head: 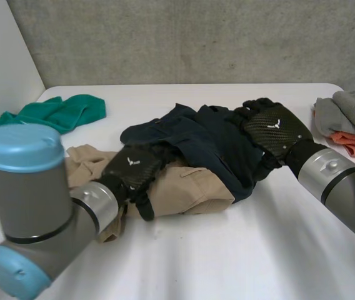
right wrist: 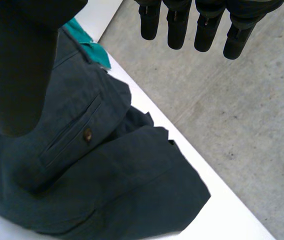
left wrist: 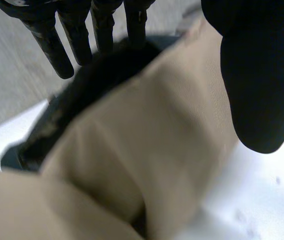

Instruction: Fold the laundry.

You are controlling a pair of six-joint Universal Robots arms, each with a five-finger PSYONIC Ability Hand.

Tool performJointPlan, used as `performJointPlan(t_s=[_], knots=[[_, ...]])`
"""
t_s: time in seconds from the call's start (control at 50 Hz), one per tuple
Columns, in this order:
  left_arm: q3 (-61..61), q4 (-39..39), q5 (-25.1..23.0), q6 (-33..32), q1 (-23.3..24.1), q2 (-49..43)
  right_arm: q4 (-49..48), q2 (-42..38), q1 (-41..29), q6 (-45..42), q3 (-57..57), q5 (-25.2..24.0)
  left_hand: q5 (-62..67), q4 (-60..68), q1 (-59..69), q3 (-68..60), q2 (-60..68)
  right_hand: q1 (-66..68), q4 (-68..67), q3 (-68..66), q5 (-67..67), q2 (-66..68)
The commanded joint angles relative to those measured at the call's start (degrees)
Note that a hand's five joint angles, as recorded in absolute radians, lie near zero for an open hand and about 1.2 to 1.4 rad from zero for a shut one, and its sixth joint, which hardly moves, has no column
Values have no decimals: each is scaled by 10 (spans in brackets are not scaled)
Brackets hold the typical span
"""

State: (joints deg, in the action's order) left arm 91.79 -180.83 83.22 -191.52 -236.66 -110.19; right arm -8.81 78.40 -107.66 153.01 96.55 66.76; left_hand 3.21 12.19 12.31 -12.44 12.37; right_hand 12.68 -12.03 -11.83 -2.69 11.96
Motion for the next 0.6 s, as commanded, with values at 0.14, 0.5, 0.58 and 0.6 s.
performJointPlan(t_s=[0.14,0.5,0.58,0.6], knots=[[-38,-115,157,4,-24,-40,-14,-12,-2,-15,22,14,668,678,677,-676,676,-27,20,18,27,-20],[-314,-77,200,-30,-323,18,-22,-19,-18,-19,22,21,668,678,677,-676,676,-27,20,18,27,-20],[-311,-44,175,-25,-330,-33,-23,-18,-19,-18,23,25,668,678,677,-676,676,-27,20,18,27,-20],[-306,-43,167,-25,-331,-41,-23,-18,-19,-19,22,25,668,678,677,-676,676,-27,20,18,27,-20]])
